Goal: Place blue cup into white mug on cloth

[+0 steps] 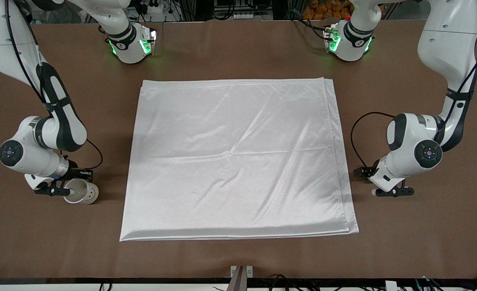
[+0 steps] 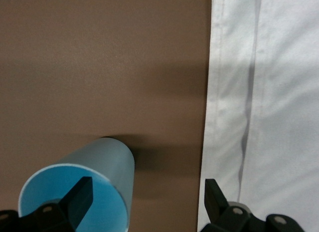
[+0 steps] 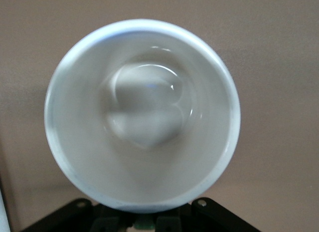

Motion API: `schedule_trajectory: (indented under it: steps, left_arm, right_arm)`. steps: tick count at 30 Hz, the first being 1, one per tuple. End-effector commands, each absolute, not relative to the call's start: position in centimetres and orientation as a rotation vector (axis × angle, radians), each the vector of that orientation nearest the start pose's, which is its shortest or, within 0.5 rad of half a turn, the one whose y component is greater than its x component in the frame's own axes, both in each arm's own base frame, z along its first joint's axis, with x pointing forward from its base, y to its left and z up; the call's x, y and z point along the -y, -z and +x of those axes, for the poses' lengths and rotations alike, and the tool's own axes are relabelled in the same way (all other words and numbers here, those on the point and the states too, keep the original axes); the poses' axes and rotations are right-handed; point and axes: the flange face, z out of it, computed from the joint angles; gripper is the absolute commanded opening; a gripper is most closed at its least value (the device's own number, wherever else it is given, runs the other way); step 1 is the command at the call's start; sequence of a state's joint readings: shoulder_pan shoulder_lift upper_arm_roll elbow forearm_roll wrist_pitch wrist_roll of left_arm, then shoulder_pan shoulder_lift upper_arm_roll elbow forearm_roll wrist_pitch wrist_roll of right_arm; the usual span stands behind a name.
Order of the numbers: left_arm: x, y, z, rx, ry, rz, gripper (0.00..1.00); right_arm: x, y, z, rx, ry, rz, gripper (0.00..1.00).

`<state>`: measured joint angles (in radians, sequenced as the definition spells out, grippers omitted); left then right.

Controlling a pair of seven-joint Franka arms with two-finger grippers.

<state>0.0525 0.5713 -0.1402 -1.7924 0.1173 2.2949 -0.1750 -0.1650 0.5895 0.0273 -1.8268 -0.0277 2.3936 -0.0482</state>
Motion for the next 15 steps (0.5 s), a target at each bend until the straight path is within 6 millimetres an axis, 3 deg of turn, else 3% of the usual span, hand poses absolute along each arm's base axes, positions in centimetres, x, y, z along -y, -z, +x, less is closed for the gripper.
schedule_trajectory:
  steps: [1,7,9,15]
  left_arm:
    - [4.2,-22.1,64.2,0.003,-0.100,-3.106,0.48]
    - [3.7,-22.1,64.1,-0.035,-0.094,-3.074,0.10]
    - [3.8,-22.2,64.1,-0.037,-0.092,-3.075,0.02]
    - [3.8,-22.4,64.1,-0.037,-0.087,-3.075,0.00]
  right_arm:
    - [8.8,-20.6,64.1,-0.083,-0.030,-3.150,0.03]
    - [8.6,-21.4,64.2,-0.079,-0.020,-3.151,0.00]
    - [8.4,-21.7,64.3,-0.074,-0.018,-3.152,0.00]
    - [6.2,-23.9,64.9,-0.045,0.033,-3.156,0.00]
